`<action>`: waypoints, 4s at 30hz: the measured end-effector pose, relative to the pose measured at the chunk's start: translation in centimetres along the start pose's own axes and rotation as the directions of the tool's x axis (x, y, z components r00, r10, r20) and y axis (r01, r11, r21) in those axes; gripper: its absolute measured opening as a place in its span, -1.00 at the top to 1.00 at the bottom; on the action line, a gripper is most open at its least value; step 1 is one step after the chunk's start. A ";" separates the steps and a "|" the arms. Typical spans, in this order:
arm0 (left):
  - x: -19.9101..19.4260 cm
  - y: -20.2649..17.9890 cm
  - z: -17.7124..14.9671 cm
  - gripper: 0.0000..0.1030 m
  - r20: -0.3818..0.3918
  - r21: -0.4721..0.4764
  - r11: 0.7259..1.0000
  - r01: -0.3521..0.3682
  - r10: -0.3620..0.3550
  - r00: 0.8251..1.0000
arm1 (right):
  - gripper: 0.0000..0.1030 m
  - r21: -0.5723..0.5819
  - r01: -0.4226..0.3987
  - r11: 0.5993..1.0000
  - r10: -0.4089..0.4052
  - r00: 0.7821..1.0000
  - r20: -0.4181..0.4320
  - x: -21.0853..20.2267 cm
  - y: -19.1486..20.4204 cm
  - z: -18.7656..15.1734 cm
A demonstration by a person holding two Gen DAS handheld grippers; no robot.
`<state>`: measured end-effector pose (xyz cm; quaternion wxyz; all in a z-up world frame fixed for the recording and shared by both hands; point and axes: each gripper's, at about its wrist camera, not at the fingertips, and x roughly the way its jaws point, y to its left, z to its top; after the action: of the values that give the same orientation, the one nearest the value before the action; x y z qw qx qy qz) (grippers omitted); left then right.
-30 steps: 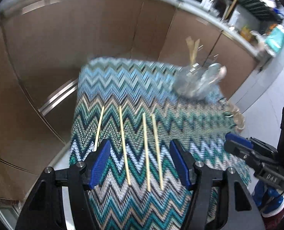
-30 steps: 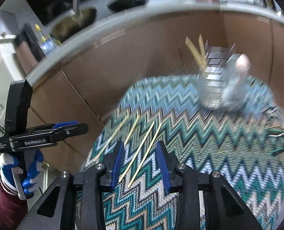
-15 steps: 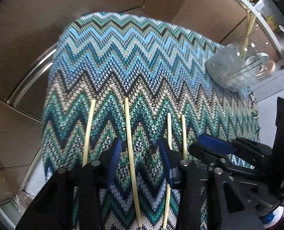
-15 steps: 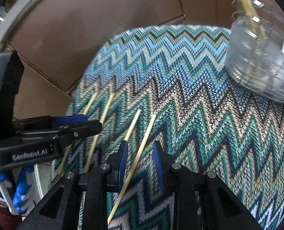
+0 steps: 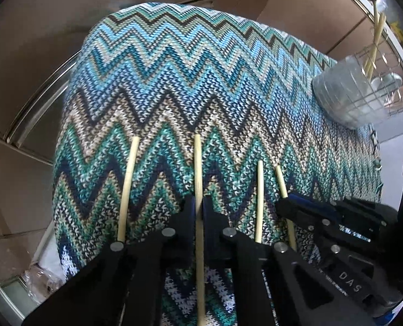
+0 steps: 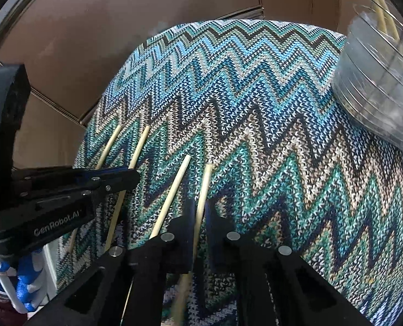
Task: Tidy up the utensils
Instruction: 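Grasp a chopstick with the right tool while the left grasps another chopstick, then lift both chopsticks and lower them into the holder with both tools, then open both tools and withdraw them from the holder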
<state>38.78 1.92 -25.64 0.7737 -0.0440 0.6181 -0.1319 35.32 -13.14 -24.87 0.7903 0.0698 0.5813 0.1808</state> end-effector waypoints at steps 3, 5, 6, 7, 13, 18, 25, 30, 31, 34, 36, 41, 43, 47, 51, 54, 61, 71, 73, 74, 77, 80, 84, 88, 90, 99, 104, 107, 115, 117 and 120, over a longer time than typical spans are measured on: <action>-1.5 0.4 -0.8 0.91 0.044 -0.011 1.000 0.008 -0.008 0.999 | 0.89 0.009 -0.026 1.000 0.025 0.999 0.031 -1.6 -0.3 -0.8; -2.8 0.4 -1.4 0.91 0.080 -0.016 1.000 0.019 -0.018 0.997 | 0.89 0.005 -0.049 0.999 0.048 0.997 0.063 -3.1 -0.4 -1.6; -3.7 0.4 -1.8 0.91 0.103 -0.019 1.000 0.024 -0.022 0.994 | 0.89 0.001 -0.055 0.998 0.055 0.996 0.077 -3.8 -0.4 -2.0; -4.4 0.3 -2.1 0.91 0.122 -0.019 0.999 0.029 -0.027 0.992 | 0.89 -0.005 -0.063 0.998 0.063 0.994 0.094 -4.5 -0.3 -2.3; -9.6 -1.3 -4.6 0.91 0.260 -0.003 0.999 0.034 -0.032 0.965 | 0.89 -0.042 -0.090 0.995 0.097 0.971 0.219 -10.2 0.1 -5.2; -13.0 -3.9 -6.2 0.91 0.342 0.016 0.999 0.030 -0.034 0.939 | 0.89 -0.066 -0.087 0.994 0.104 0.939 0.329 -15.0 0.3 -7.7; -17.9 -8.0 -6.8 0.91 0.434 0.077 0.993 0.091 -0.115 0.893 | 0.89 -0.056 -0.067 0.996 0.085 0.875 0.477 -21.9 -1.3 -9.8; -20.8 -11.5 -5.1 0.91 0.487 0.127 0.980 0.152 -0.195 0.851 | 0.89 -0.035 -0.015 0.999 0.033 0.807 0.590 -27.1 -3.4 -9.1; -21.2 -12.1 -4.7 0.91 0.498 0.134 0.978 0.159 -0.205 0.843 | 0.89 -0.035 0.002 0.999 0.021 0.785 0.619 -28.2 -3.7 -8.8; -22.9 -14.3 -3.1 0.91 0.545 0.164 0.967 0.195 -0.253 0.799 | 0.89 -0.034 0.038 0.999 -0.004 0.721 0.693 -30.6 -4.3 -7.8; -23.8 -15.7 -1.8 0.91 0.582 0.174 0.965 0.197 -0.262 0.770 | 0.89 -0.023 0.073 0.997 -0.032 0.676 0.736 -31.8 -4.7 -6.7; -24.5 -18.6 1.9 0.91 0.662 0.190 0.958 0.215 -0.287 0.692 | 0.89 -0.019 0.066 0.998 -0.024 0.598 0.801 -32.7 -6.4 -3.6; -24.0 -19.5 3.4 0.91 0.687 0.185 0.963 0.198 -0.271 0.674 | 0.89 -0.014 0.066 0.998 -0.027 0.580 0.814 -32.4 -7.0 -2.6; -22.1 -21.2 6.1 0.91 0.725 0.173 0.974 0.147 -0.227 0.651 | 0.89 -0.016 0.061 0.998 -0.021 0.559 0.829 -31.2 -8.1 0.1; -19.5 -21.9 8.4 0.91 0.747 0.147 0.985 0.090 -0.170 0.642 | 0.89 -0.030 0.086 0.996 -0.022 0.548 0.836 -29.8 -8.5 2.1; -17.7 -21.6 9.2 0.91 0.751 0.139 0.988 0.069 -0.151 0.643 | 0.89 -0.029 0.107 0.994 -0.035 0.551 0.834 -28.1 -8.9 3.5; -14.0 -21.7 11.0 0.91 0.739 0.136 0.987 0.085 -0.158 0.655 | 0.89 -0.023 0.200 0.980 -0.097 0.570 0.816 -24.0 -8.8 4.3; -13.1 -21.8 10.2 0.84 0.740 0.151 0.987 0.054 -0.149 0.656 | 0.46 0.024 0.192 0.981 -0.131 0.567 0.813 -23.7 -9.2 2.6; -14.2 -21.5 9.7 0.78 0.746 0.149 0.987 0.061 -0.153 0.649 | 0.43 0.033 0.191 0.981 -0.135 0.554 0.821 -24.6 -9.0 2.2; -15.0 -21.3 9.4 0.69 0.751 0.147 0.987 0.061 -0.152 0.643 | 0.39 0.038 0.191 0.981 -0.138 0.546 0.826 -25.2 -8.9 1.8; -17.3 -20.8 7.9 0.51 0.772 0.138 0.989 0.057 -0.143 0.619 | 0.32 0.047 0.191 0.980 -0.141 0.517 0.844 -27.2 -8.0 0.4; -19.6 -20.6 6.1 0.38 0.786 0.131 0.991 0.042 -0.129 0.604 | 0.22 0.052 0.194 0.980 -0.143 0.489 0.860 -29.2 -6.8 -1.2; -22.4 -20.4 2.4 0.20 0.810 0.113 0.994 0.001 -0.093 0.579 | 0.07 0.041 0.202 0.979 -0.133 0.465 0.875 -31.2 -5.0 -3.7; -24.3 -19.7 -1.7 0.04 0.832 0.091 0.996 -0.026 -0.061 0.551 | -0.07 0.031 0.223 0.974 -0.129 0.444 0.886 -32.5 -2.8 -6.9; -25.0 -19.1 -3.7 -0.01 0.843 0.069 0.997 -0.036 -0.038 0.536 | -0.12 0.026 0.226 0.974 -0.126 0.439 0.889 -32.9 -2.0 -8.6; -26.5 -17.6 -12.6 -0.11 0.881 0.010 0.991 -0.131 0.053 0.470 | -0.27 0.049 0.205 0.978 -0.136 0.435 0.890 -33.1 0.3 -14.9; -26.5 -17.4 -15.9 -0.12 0.884 -0.016 0.984 -0.180 0.098 0.458 | -0.28 0.049 0.187 0.981 -0.129 0.443 0.887 -33.0 1.1 -16.9; -26.7 -17.3 -17.5 -0.12 0.885 -0.018 0.982 -0.188 0.103 0.455 | -0.28 0.050 0.186 0.981 -0.129 0.444 0.887 -33.1 1.4 -17.9; -27.1 -17.2 -20.3 -0.13 0.886 -0.032 0.976 -0.216 0.127 0.446 | -0.33 0.070 0.184 0.981 -0.146 0.440 0.886 -33.3 1.6 -20.6; -27.3 -17.1 -21.0 -0.13 0.888 -0.038 0.974 -0.223 0.135 0.439 | -0.34 0.073 0.193 0.979 -0.152 0.438 0.886 -33.4 1.9 -21.1; -27.6 -16.8 -21.8 -0.13 0.890 -0.041 0.973 -0.228 0.139 0.435 | -0.37 0.074 0.210 0.975 -0.161 0.434 0.886 -33.4 2.3 -21.7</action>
<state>9.57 -5.03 -0.77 0.9923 -0.0056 0.1194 -0.0312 5.70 -25.40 -1.10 0.9929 0.0710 0.0843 0.0440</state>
